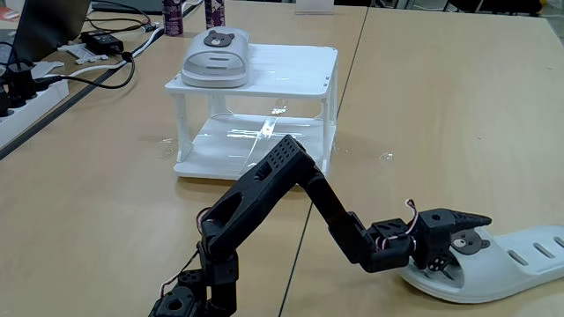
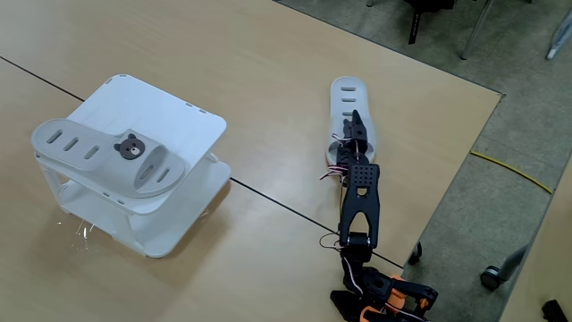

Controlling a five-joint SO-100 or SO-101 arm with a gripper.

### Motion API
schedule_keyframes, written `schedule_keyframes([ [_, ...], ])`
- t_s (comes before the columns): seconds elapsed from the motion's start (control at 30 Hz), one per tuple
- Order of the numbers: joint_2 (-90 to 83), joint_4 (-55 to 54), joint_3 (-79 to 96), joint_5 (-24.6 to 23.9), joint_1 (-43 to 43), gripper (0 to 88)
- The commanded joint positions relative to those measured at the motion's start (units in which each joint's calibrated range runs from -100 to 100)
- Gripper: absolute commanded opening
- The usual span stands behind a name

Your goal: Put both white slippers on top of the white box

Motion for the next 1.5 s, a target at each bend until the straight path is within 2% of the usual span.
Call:
schedule_keyframes([
  [0.0, -1.44, 0.3, -2.85, 0.42, 0.0, 24.2],
  [0.07, -1.52, 0.3, -2.67, 0.42, -0.41, 0.8],
  [0.27, -3.29, 1.25, -6.73, 0.42, -1.56, 0.8],
  [0.37, -11.28, 18.16, -16.38, 0.42, -1.64, 0.8],
  [0.43, -18.6, 39.21, -27.3, 0.42, -1.72, 0.8],
  [0.5, -23.48, 54.14, -37.04, 0.42, -2.63, 0.8],
  [0.63, -30.89, 68.37, -49.76, 0.42, -4.19, 0.8],
  [0.97, -56.3, 77.69, -53.37, 0.42, -6.41, 0.8],
  [1.17, -64.8, 85.2, -52.65, 0.42, -6.41, 0.8],
  [1.27, -66.73, 85.63, -47.87, 0.42, -6.58, 0.8],
  [1.47, -65.55, 85.37, -41.91, 0.42, -18.99, 0.8],
])
